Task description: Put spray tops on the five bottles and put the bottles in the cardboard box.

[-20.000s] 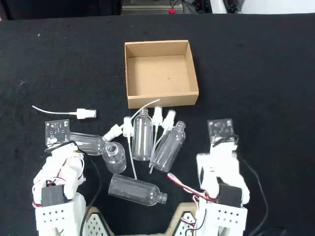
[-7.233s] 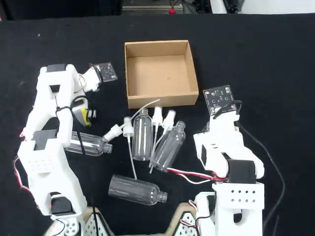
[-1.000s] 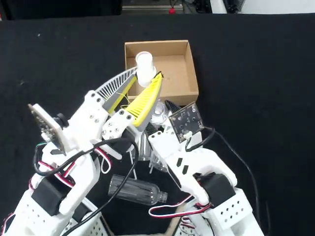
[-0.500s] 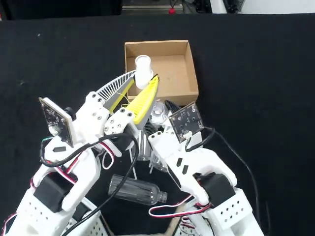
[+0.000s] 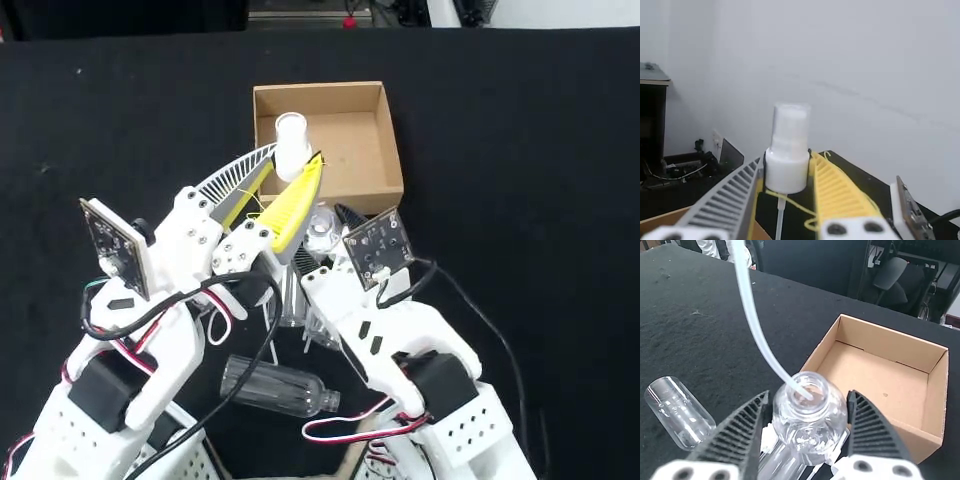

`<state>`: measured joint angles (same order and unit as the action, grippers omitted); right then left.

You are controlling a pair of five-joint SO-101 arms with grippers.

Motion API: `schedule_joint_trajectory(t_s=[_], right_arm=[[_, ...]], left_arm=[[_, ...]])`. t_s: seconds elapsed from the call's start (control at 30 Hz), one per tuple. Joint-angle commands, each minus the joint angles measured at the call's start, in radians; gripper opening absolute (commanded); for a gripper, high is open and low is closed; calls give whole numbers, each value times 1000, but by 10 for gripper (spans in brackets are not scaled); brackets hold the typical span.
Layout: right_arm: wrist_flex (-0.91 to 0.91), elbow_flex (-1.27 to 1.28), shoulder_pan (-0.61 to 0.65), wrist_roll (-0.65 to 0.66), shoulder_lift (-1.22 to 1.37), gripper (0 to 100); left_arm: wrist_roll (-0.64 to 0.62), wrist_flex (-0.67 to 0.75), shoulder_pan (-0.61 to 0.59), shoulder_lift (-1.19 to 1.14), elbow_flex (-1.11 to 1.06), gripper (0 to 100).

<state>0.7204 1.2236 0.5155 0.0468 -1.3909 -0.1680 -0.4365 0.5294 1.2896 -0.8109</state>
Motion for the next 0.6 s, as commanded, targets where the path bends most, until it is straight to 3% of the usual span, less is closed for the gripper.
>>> schedule_joint_trajectory(t_s=[0.0,0.57], right_arm=[[-3,-58,6,-8,-18,169],[0,-59,5,-8,-18,169]], left_arm=[[-2,8,44,-6,-5,66],[0,8,45,-5,-85,66]])
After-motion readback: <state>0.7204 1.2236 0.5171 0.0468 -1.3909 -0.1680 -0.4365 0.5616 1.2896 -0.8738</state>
